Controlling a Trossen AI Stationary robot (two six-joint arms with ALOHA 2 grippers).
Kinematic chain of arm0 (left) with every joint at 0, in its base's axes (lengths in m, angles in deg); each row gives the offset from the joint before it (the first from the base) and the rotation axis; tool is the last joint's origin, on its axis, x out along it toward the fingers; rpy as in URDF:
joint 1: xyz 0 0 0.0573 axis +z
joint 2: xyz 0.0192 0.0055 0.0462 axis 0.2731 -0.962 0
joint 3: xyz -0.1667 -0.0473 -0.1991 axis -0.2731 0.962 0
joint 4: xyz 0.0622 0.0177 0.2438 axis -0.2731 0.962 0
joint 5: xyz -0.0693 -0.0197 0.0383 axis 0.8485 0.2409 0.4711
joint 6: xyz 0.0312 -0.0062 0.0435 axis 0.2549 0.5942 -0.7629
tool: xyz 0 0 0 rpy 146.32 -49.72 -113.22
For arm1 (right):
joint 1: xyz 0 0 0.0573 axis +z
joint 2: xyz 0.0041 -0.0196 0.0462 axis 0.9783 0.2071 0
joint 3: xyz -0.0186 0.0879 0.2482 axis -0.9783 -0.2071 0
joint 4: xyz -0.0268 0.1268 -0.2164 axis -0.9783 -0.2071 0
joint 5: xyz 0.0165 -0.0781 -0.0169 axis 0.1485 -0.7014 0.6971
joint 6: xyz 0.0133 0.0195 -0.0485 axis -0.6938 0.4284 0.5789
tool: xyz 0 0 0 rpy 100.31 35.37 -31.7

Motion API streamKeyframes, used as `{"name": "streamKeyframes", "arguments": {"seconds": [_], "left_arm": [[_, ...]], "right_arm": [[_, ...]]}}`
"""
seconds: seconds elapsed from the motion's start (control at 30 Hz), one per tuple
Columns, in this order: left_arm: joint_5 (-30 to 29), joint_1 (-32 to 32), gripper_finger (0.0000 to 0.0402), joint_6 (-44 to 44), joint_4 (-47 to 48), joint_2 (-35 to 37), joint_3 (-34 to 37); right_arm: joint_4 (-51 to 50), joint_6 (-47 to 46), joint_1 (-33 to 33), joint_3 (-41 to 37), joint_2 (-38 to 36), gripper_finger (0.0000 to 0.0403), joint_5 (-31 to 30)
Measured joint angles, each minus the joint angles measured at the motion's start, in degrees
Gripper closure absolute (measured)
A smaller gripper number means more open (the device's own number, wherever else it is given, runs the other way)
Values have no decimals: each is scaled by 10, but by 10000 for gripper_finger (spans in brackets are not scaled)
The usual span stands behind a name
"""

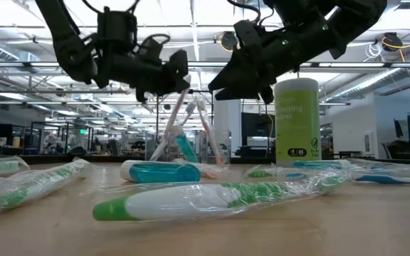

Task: Pick & Place toothbrushing station
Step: Put the orange toothbrush into the transparent organizer

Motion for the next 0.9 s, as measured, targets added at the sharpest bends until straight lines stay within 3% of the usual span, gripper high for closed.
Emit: {"name": "streamKeyframes", "arguments": {"seconds": [0.23,0.57,0.9], "left_arm": [[10,-1,392,51,64,-27,0],[15,-13,360,37,114,-11,0],[34,-15,351,-1,297,92,0]], "right_arm": [[56,-7,0,0,0,236,0],[99,-9,0,0,0,237,14],[70,-2,0,0,0,239,16]]}}
